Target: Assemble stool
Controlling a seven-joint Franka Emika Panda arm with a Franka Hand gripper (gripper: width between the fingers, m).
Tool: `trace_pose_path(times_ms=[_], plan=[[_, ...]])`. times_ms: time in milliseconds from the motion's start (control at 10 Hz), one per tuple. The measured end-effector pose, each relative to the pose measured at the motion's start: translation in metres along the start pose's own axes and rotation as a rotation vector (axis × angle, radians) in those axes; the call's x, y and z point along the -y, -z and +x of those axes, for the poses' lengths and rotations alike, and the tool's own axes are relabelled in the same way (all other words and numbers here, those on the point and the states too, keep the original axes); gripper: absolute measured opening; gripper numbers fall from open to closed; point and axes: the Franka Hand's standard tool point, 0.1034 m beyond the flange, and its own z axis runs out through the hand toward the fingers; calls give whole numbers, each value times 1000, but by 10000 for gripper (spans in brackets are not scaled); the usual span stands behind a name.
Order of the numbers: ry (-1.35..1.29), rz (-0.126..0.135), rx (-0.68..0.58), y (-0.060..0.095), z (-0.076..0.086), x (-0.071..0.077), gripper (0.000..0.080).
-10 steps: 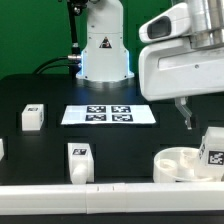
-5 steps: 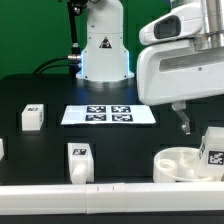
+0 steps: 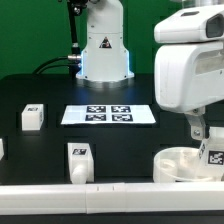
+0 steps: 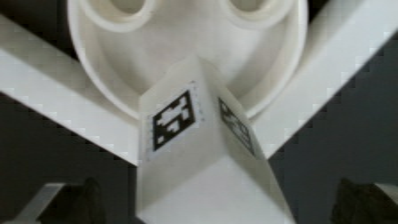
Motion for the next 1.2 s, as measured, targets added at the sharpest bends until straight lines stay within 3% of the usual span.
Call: trace_pose_path(times_ms=[200, 400, 700, 800, 900, 1000, 1200], plan=[[276, -23, 47, -8, -1, -4, 649], [528, -49, 92, -30, 6, -2, 649], [532, -55, 93, -35, 3, -4, 621], [526, -54, 93, -35, 3, -4, 445], [476, -56, 91, -35, 3, -4, 445], [380, -60, 86, -34, 3, -6, 318], [101, -69, 68, -33, 1, -14, 319]])
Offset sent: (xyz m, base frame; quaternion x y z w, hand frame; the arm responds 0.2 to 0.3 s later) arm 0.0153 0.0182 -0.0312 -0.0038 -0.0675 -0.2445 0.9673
